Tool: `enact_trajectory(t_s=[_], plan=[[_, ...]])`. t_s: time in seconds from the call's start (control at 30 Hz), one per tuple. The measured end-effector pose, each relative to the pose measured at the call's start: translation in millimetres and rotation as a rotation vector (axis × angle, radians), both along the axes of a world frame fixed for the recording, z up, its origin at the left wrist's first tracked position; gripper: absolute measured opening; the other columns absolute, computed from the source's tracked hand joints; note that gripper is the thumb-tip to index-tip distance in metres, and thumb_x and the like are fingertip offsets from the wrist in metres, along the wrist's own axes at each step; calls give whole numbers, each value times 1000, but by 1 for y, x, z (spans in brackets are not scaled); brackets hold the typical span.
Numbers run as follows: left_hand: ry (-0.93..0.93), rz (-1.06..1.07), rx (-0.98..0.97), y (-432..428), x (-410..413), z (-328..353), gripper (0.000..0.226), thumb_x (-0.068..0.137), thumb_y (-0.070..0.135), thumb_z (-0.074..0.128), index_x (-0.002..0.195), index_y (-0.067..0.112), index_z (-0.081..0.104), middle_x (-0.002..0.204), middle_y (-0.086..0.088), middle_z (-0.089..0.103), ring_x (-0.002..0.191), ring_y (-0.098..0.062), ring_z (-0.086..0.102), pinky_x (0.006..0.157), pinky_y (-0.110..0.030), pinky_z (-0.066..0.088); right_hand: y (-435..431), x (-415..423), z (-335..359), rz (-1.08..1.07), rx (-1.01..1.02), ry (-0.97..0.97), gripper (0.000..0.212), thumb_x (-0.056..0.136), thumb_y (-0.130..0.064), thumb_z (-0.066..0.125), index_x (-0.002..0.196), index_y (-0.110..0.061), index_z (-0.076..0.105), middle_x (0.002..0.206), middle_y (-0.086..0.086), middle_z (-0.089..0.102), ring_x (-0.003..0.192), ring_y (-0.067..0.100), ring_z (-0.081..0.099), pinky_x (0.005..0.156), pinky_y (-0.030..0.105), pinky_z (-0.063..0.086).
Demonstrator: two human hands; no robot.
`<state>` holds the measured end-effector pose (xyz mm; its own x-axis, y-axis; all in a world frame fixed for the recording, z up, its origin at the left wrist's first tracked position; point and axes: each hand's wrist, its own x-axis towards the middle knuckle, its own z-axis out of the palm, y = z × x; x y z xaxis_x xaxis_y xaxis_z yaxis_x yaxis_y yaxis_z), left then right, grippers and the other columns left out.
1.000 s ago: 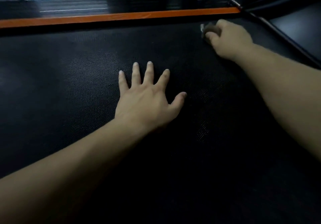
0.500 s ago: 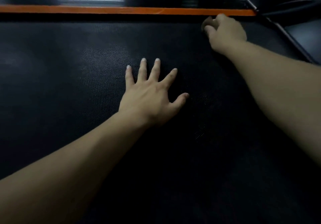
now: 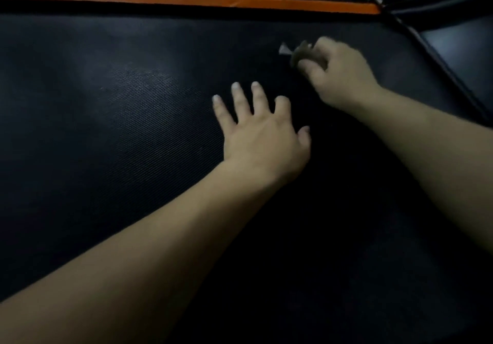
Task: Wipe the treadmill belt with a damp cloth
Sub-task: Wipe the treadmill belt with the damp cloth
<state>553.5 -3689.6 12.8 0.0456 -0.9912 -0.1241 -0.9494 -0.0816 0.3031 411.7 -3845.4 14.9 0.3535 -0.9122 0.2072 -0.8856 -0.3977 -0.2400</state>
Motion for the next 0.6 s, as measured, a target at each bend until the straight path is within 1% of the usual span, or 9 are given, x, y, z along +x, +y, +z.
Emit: enact_trajectory(t_s=[0.07, 0.17, 0.2, 0.27, 0.37, 0.43, 0.5, 0.53, 0.6], plan=[[-10, 31, 4, -4, -10, -4, 70, 100, 66, 26, 159, 31, 20, 171, -15, -5, 152, -49, -19, 113, -73, -17, -17, -19, 3, -8, -4, 26, 24, 97, -47, 50, 96, -23, 52, 93, -4, 58, 83, 19, 54, 69, 33, 37], [-87, 31, -61, -3, -14, -13, 76, 96, 73, 17, 161, 34, 9, 171, -13, -9, 152, -46, -20, 113, -74, -15, -55, -49, 12, -294, 5, -15, 26, 98, -48, 47, 105, -23, 53, 103, -1, 57, 102, 29, 58, 76, 35, 39], [-105, 30, -74, -1, -14, -15, 77, 96, 74, 15, 161, 34, 7, 171, -13, -9, 153, -44, -20, 114, -74, -15, -57, -52, 10, -330, -17, -19, 27, 98, -48, 47, 107, -24, 54, 107, 1, 60, 106, 31, 58, 78, 36, 40], [-131, 36, -69, 0, -15, -15, 78, 95, 73, 14, 161, 33, 6, 170, -14, -9, 154, -43, -19, 115, -73, -13, -40, -47, 2, -234, -53, -14, 28, 96, -48, 49, 111, -26, 56, 115, 3, 63, 105, 28, 59, 79, 35, 41], [-112, 77, -22, -12, -24, -5, 77, 96, 71, 22, 158, 25, 20, 168, -24, -3, 153, -48, -14, 116, -73, -10, 8, -34, -4, 95, 23, -73, 18, 95, -46, 53, 89, -30, 49, 94, -6, 59, 81, 14, 54, 67, 31, 35], [-57, 133, 21, -21, -39, -1, 76, 96, 71, 25, 152, 21, 29, 165, -33, -1, 153, -49, -13, 116, -73, -9, 4, -38, 1, 155, 52, -59, 20, 95, -45, 53, 85, -29, 49, 89, -5, 59, 80, 16, 56, 65, 32, 36], [-104, 147, 14, -24, -50, -7, 82, 95, 74, 22, 158, 23, 18, 163, -37, -7, 152, -48, -17, 115, -73, -12, -36, -45, 4, 11, 2, -26, 20, 95, -48, 50, 97, -29, 55, 105, 3, 65, 95, 27, 60, 74, 35, 41], [-139, 142, -4, -24, -51, -11, 84, 94, 74, 19, 161, 23, 11, 162, -37, -9, 152, -47, -19, 115, -72, -12, -62, -45, 6, -115, -9, -45, 26, 95, -50, 48, 107, -28, 58, 114, 6, 65, 105, 31, 60, 80, 38, 43], [-157, 125, -22, -21, -51, -17, 86, 94, 74, 16, 162, 23, 5, 163, -36, -10, 153, -45, -19, 115, -72, -12, -98, -43, 8, -332, 1, -115, 35, 95, -50, 46, 118, -26, 58, 126, 9, 63, 116, 33, 58, 91, 40, 43]])
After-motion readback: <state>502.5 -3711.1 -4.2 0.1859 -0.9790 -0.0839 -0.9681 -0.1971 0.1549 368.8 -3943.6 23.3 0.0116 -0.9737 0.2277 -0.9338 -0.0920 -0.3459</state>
